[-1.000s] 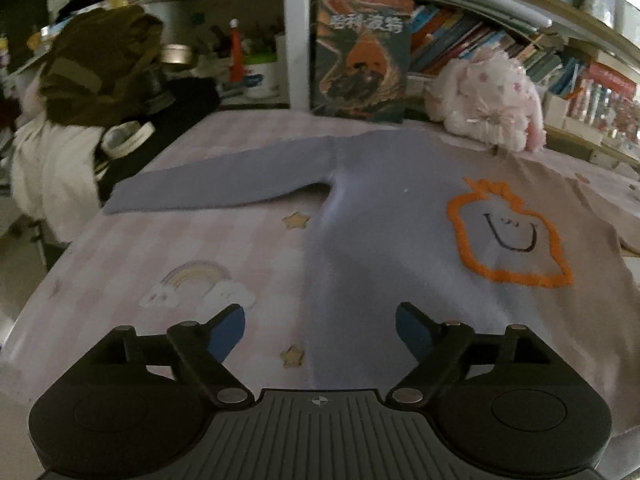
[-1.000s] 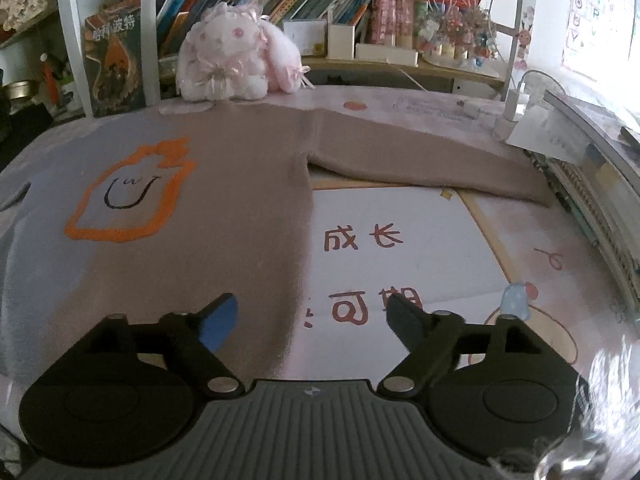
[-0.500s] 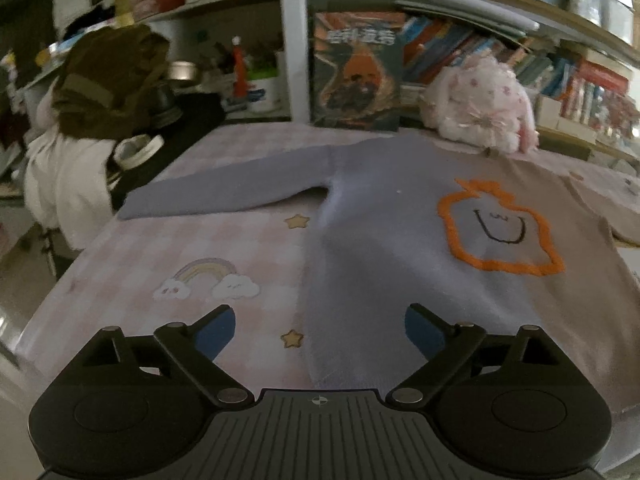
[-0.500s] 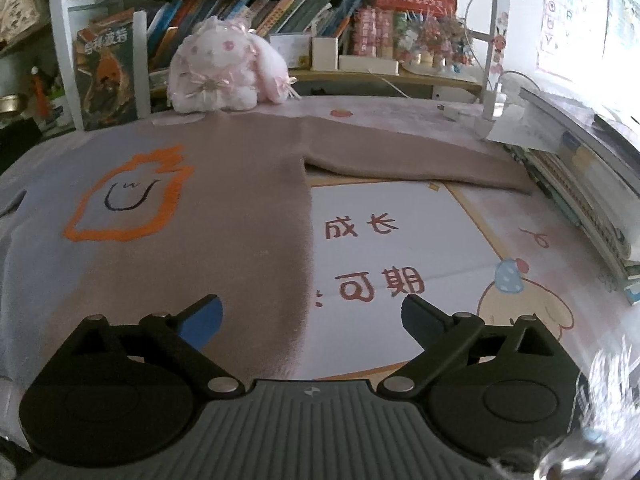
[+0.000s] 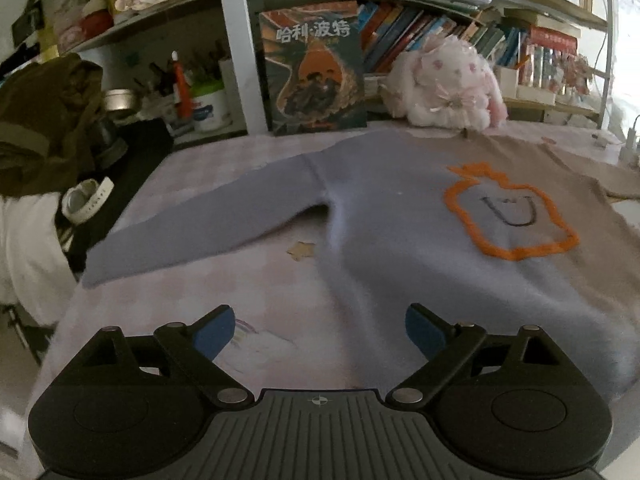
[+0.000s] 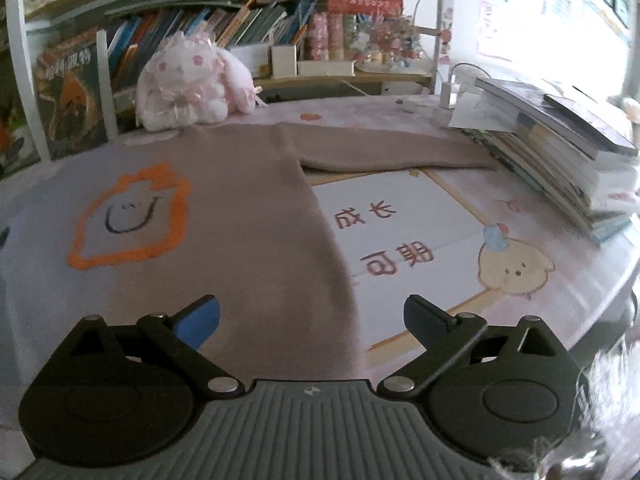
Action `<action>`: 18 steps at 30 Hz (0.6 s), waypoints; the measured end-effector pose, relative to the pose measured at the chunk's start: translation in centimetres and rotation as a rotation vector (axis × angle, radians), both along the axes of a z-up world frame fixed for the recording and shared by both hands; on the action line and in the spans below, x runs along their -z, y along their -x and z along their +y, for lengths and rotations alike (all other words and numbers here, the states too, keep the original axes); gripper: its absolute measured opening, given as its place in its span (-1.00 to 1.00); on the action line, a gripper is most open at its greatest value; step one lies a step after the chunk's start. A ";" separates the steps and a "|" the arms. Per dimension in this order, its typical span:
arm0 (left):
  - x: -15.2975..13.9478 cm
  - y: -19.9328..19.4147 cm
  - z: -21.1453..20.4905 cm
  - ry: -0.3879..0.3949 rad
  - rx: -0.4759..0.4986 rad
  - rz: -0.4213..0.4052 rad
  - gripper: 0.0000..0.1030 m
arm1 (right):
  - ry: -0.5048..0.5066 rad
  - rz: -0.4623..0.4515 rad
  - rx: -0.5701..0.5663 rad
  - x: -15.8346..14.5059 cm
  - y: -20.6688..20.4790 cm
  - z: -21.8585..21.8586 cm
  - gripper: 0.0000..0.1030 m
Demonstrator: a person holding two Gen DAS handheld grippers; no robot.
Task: Fold clothes
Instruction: 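Open both grippers and withdraw from the flattened sweater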
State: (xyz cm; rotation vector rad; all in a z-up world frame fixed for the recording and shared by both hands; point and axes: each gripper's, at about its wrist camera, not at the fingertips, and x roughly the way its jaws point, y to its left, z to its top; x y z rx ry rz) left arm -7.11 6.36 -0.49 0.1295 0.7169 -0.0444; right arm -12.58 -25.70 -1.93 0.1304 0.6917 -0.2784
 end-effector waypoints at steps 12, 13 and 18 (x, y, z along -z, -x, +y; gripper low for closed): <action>0.9 -4.7 10.5 0.041 -0.076 -0.004 0.83 | 0.009 0.000 0.067 0.0 0.5 8.2 0.94; 1.0 -5.2 11.5 0.055 -0.099 -0.004 0.83 | 0.014 0.000 0.070 -0.1 0.5 8.6 0.94; 1.5 -7.0 15.7 0.155 -0.224 -0.015 0.83 | 0.034 -0.009 0.102 -0.4 0.8 9.7 0.94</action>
